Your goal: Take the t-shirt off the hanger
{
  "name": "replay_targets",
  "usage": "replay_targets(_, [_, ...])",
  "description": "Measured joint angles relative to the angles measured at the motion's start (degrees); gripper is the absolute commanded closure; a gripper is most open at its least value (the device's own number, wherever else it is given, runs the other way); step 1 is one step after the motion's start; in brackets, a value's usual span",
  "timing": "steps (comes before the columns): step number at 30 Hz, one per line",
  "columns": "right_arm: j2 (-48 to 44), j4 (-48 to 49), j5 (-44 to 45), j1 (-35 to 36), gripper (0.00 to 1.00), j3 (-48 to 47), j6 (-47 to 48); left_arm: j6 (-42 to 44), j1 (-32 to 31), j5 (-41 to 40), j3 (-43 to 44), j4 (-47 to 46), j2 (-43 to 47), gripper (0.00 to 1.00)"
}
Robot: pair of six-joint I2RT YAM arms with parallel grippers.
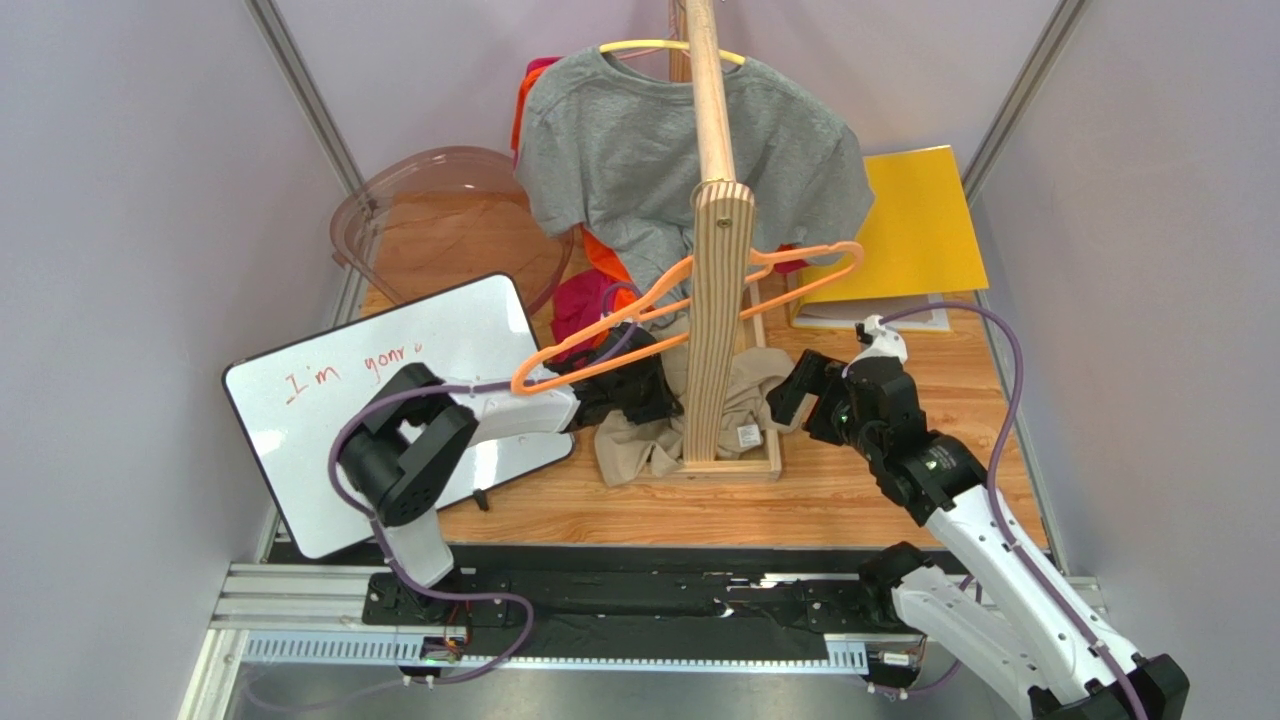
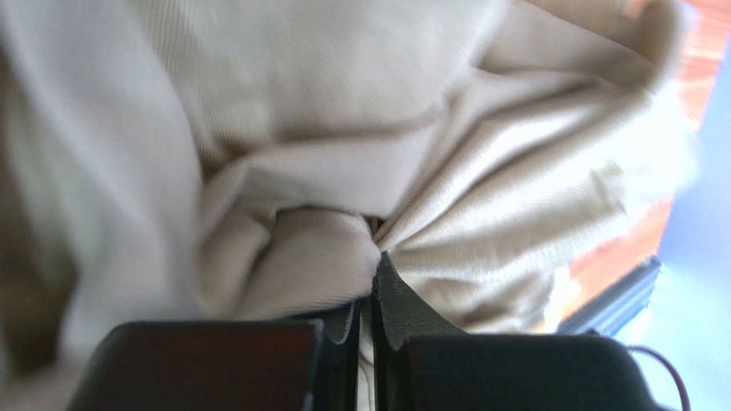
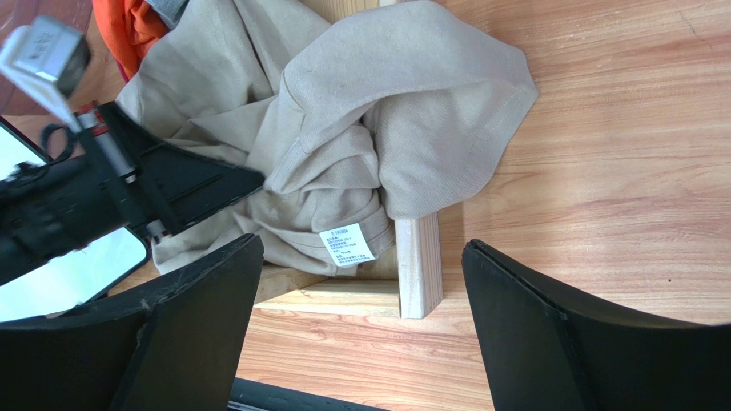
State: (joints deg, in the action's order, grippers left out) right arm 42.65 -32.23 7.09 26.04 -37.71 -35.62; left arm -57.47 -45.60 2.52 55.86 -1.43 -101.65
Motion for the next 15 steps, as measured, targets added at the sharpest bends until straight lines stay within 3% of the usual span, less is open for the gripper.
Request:
replay_targets(5, [-0.1, 0.0, 0.2, -0.2, 0.08, 0.1, 0.1, 1.7, 0.9, 0.9, -3.6, 0.2, 9.6, 1.0])
replay_targets(15, [1.0, 0.4, -0.1, -0.2, 0.09, 0.4, 0.1, 2.4, 8.5, 5.4, -11.0, 0.6, 24.4, 1.0])
